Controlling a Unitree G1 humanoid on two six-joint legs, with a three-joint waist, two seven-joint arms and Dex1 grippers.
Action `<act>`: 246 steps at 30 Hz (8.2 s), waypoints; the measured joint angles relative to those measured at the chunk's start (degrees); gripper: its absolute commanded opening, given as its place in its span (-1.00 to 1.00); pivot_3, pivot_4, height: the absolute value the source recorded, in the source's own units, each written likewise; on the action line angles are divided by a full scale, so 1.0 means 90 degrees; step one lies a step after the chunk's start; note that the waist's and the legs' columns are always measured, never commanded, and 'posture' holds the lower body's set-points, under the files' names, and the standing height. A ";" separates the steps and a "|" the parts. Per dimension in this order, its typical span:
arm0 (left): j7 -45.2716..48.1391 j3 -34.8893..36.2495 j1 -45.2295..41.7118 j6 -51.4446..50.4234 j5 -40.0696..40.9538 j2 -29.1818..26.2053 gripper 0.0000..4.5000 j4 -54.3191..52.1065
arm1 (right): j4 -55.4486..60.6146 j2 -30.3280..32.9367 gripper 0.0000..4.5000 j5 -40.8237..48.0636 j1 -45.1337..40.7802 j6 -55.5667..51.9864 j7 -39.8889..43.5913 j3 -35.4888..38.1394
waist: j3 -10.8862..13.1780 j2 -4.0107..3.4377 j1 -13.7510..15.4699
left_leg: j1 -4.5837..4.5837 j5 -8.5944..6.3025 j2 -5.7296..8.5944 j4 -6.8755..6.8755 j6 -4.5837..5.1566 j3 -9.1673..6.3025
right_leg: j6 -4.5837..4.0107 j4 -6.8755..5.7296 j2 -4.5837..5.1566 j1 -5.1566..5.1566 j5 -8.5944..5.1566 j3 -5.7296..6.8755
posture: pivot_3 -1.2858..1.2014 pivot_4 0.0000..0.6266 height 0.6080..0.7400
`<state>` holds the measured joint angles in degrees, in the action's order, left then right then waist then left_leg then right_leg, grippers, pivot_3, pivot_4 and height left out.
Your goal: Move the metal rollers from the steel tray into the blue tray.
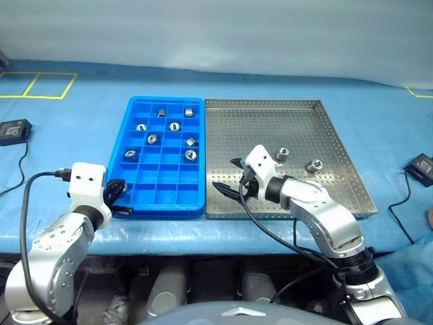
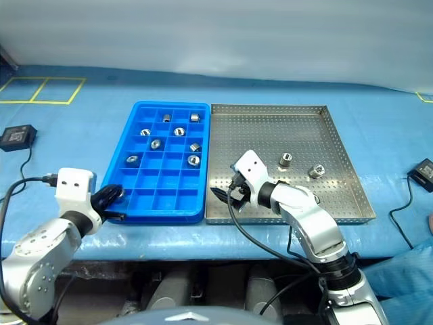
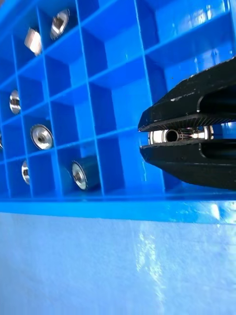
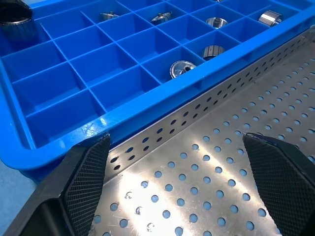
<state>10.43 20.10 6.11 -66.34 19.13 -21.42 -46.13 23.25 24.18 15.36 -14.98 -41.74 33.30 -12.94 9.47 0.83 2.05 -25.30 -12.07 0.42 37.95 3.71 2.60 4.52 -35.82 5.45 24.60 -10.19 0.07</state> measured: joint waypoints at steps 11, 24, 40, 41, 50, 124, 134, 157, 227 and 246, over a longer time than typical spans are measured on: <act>0.0422 -0.0299 -0.0888 0.0783 0.0435 0.0341 -0.01 0.0416 | 0.0100 0.0096 1.00 -0.0178 0.0085 -0.0005 -0.0309 0.0040 | -0.0002 0.0003 -0.0040 | -0.0014 0.0001 0.0000 0.0002 -0.0002 -0.0004 | -0.0001 0.0005 0.0006 0.0005 0.0000 0.0010 | 0.01 -0.52 1.00; 0.1862 -0.3317 -0.3308 0.2852 -0.0285 0.0326 -0.01 0.3988 | 0.0671 0.0321 1.00 -0.0902 0.0547 -0.0322 -0.1274 0.0305 | -0.0003 0.0002 -0.0433 | -0.0031 0.0021 0.0005 0.0008 0.0036 0.0004 | -0.0001 0.0002 -0.0002 -0.0009 0.0000 0.0006 | -0.16 -0.52 1.00; 0.2611 -0.3983 -0.4393 0.4373 -0.1068 0.1223 -0.01 0.6335 | 0.0797 -0.0862 1.00 -0.1208 0.0946 -0.0622 -0.2489 0.0919 | -0.0005 -0.0005 -0.1584 | -0.0029 0.0015 0.0001 0.0007 0.0047 0.0009 | 0.0011 -0.0006 0.0000 -0.0004 0.0005 -0.0014 | -0.27 -0.52 1.00; 0.2620 -0.3982 -0.4305 0.4362 -0.1068 0.1192 -0.01 0.6248 | 0.0647 -0.0954 1.00 -0.1209 0.0842 -0.0584 -0.2538 0.0946 | -0.0005 -0.0005 -0.1662 | -0.0029 0.0015 0.0002 0.0008 0.0047 0.0008 | 0.0013 -0.0007 0.0000 -0.0006 0.0005 -0.0014 | -0.26 -0.52 1.00; 0.2632 -0.3854 -0.3236 0.3803 -0.0982 0.0773 -0.01 0.4473 | -0.0902 -0.1400 1.00 -0.1293 -0.0209 -0.0727 -0.3063 0.1364 | -0.0005 -0.0009 -0.1791 | -0.0027 0.0016 0.0004 0.0003 0.0049 0.0006 | 0.0024 -0.0012 -0.0004 -0.0005 0.0012 -0.0023 | -0.14 -0.52 1.00; 0.1462 -0.2503 -0.1783 0.2965 -0.0744 0.0062 0.01 0.2514 | -0.2018 -0.1975 0.32 -0.0598 -0.0650 -0.0894 -0.2301 0.0657 | -0.0012 -0.0022 -0.0622 | -0.0027 0.0018 0.0002 -0.0004 0.0037 0.0008 | 0.0006 -0.0005 -0.0003 0.0004 0.0005 -0.0010 | -0.01 -0.52 1.00; 0.1434 -0.2325 -0.1590 0.2850 -0.0645 -0.0006 0.01 0.2230 | -0.1938 -0.1889 -0.24 -0.0721 -0.0649 -0.0838 -0.2298 0.0525 | -0.0012 -0.0022 -0.0618 | -0.0027 0.0019 0.0001 -0.0009 0.0036 0.0008 | 0.0004 -0.0005 -0.0004 0.0005 0.0003 -0.0010 | 0.02 -0.52 1.00; 0.0453 -0.1025 0.0757 0.2018 -0.0558 -0.0212 0.01 0.0319 | -0.2704 -0.2611 -0.24 -0.0481 -0.2156 0.0161 -0.0926 -0.0949 | -0.0010 -0.0021 0.0108 | -0.0009 0.0032 -0.0001 -0.0056 -0.0058 -0.0066 | -0.0035 -0.0003 -0.0011 0.0011 -0.0020 0.0064 | 0.25 -0.52 1.00; 0.2185 -0.3808 -0.2049 0.3437 -0.0104 0.0613 0.01 0.2745 | 0.1109 -0.0660 0.76 -0.1059 0.0265 -0.4490 -0.2276 0.2261 | -0.0011 -0.0020 -0.0496 | -0.0024 0.0084 -0.0121 -0.0072 -0.0124 -0.0104 | -0.0127 -0.0018 -0.0144 0.0002 -0.0050 0.0095 | -0.05 -0.52 1.00; 0.2007 -0.3794 -0.1961 0.3434 -0.0139 0.0558 0.01 0.2761 | 0.0629 -0.1171 0.09 -0.0914 0.0245 -0.4688 -0.2585 0.2705 | -0.0013 -0.0023 -0.0470 | -0.0024 0.0084 -0.0119 -0.0071 -0.0124 -0.0104 | -0.0124 -0.0019 -0.0144 0.0001 -0.0048 0.0091 | -0.03 -0.52 1.00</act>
<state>28.50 -14.05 -11.54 -35.43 17.88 -16.40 -21.28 28.91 13.65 7.14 -12.77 -83.93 10.04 11.40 9.36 0.62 -2.18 -25.51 -11.31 -0.65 37.30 2.60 1.67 3.40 -35.99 4.15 24.61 -10.63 0.89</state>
